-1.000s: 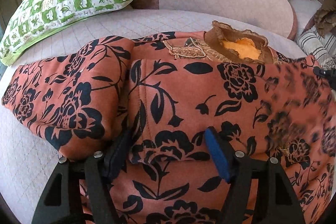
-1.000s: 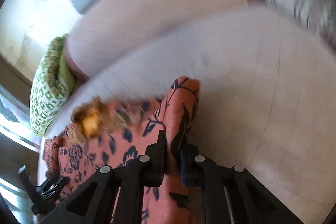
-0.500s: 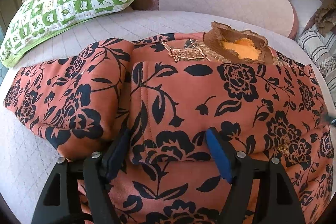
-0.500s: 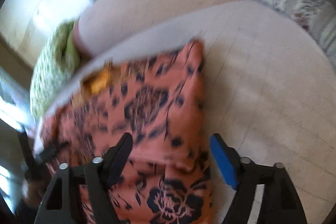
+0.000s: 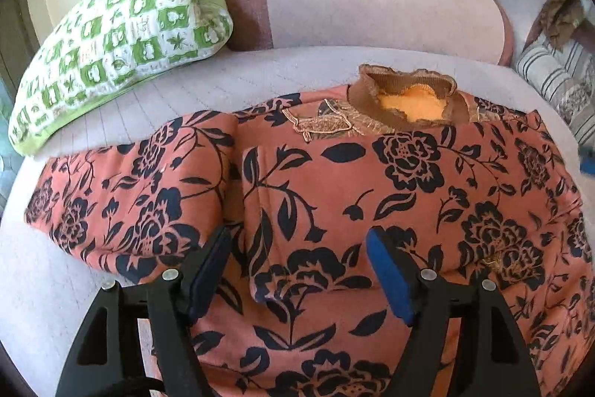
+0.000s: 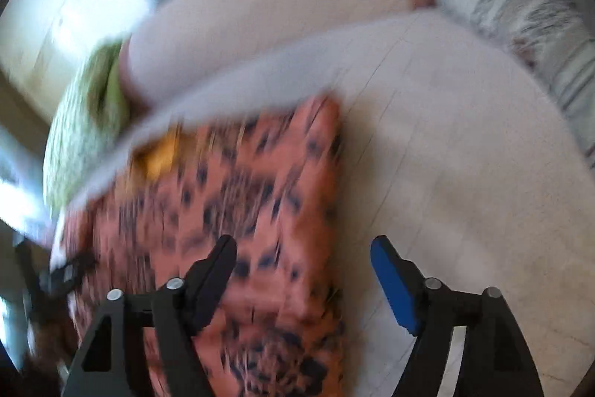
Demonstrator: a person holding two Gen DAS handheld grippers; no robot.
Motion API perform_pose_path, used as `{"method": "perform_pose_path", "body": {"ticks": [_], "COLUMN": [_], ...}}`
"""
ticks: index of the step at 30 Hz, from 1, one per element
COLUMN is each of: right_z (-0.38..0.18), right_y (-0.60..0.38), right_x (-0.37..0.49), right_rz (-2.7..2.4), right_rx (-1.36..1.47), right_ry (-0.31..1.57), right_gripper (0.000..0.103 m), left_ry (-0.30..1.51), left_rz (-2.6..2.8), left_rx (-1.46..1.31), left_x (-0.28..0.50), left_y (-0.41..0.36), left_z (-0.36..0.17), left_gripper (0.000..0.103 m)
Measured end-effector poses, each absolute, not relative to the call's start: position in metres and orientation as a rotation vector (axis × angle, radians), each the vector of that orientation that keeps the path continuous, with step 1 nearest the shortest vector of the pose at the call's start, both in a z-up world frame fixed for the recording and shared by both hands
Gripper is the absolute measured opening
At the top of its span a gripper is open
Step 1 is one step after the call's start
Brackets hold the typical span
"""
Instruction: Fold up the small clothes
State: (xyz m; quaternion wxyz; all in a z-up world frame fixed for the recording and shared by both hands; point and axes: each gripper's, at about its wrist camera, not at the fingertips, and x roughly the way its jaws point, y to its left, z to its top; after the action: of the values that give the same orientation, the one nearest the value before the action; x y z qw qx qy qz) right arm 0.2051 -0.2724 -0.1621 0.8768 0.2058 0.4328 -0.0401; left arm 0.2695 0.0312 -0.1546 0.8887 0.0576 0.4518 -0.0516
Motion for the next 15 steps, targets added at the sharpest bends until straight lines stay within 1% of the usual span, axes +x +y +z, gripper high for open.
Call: {"method": "perform_pose_path", "body": {"ticks": [1, 2, 3, 4, 5, 6, 7, 8, 10, 11, 12, 13, 14, 15], "right_z": [-0.161, -0.163, -0.172, -0.178, -0.198, -0.213, -0.208, -0.196, -0.168, -0.157, -0.144, -0.134, -0.129, -0.127], "right_y": [-0.276, -0.276, -0.276, -0.276, -0.269, -0.269, -0.267, -0.262, -0.244, -0.235, -0.221, -0.206, -0.191, -0.182], "right_x": [0.213, 0.221, 0.235, 0.237, 0.252, 0.256, 0.258, 0.255, 0.243, 0.238, 0.229, 0.220, 0.214, 0.207], "right_rz": [-0.079, -0.072, -0.059, -0.056, -0.095, -0.102, -0.116, -0.157, -0.196, -0.176, -0.139, -0.103, -0.074, -0.050], "right_rx": [0.455, 0.478, 0.497, 0.467, 0.378, 0.366, 0.389, 0.372, 0.276, 0.262, 0.253, 0.237, 0.209, 0.185], "right_ry": [0.895, 0.895, 0.910, 0.946, 1.043, 1.068, 1.048, 1.019, 0.935, 0.901, 0.855, 0.818, 0.802, 0.804], "right_gripper": [0.078, 0.077, 0.073, 0.038, 0.031, 0.031, 0.031, 0.036, 0.036, 0.043, 0.055, 0.077, 0.080, 0.080], "left_ry": [0.995, 1.021, 0.996, 1.001, 1.015, 1.021, 1.007, 0.959, 0.871, 0.819, 0.796, 0.768, 0.745, 0.731], "left_rz": [-0.112, -0.111, -0.107, -0.108, -0.121, -0.134, -0.150, -0.154, -0.155, -0.121, -0.091, -0.053, -0.002, 0.069], "left_rx": [0.129, 0.113, 0.102, 0.098, 0.072, 0.051, 0.015, -0.025, -0.106, -0.171, -0.214, -0.293, -0.391, -0.476], "left_x": [0.274, 0.278, 0.278, 0.279, 0.279, 0.279, 0.276, 0.271, 0.258, 0.250, 0.246, 0.242, 0.238, 0.237], "left_y": [0.028, 0.029, 0.030, 0.031, 0.034, 0.037, 0.046, 0.058, 0.086, 0.114, 0.131, 0.160, 0.194, 0.230], "left_z": [-0.168, -0.181, -0.181, -0.178, -0.172, -0.168, -0.159, -0.146, -0.124, -0.111, -0.106, -0.101, -0.101, -0.106], "left_gripper": [0.076, 0.079, 0.080, 0.080, 0.078, 0.077, 0.077, 0.077, 0.077, 0.077, 0.078, 0.080, 0.085, 0.085]}}
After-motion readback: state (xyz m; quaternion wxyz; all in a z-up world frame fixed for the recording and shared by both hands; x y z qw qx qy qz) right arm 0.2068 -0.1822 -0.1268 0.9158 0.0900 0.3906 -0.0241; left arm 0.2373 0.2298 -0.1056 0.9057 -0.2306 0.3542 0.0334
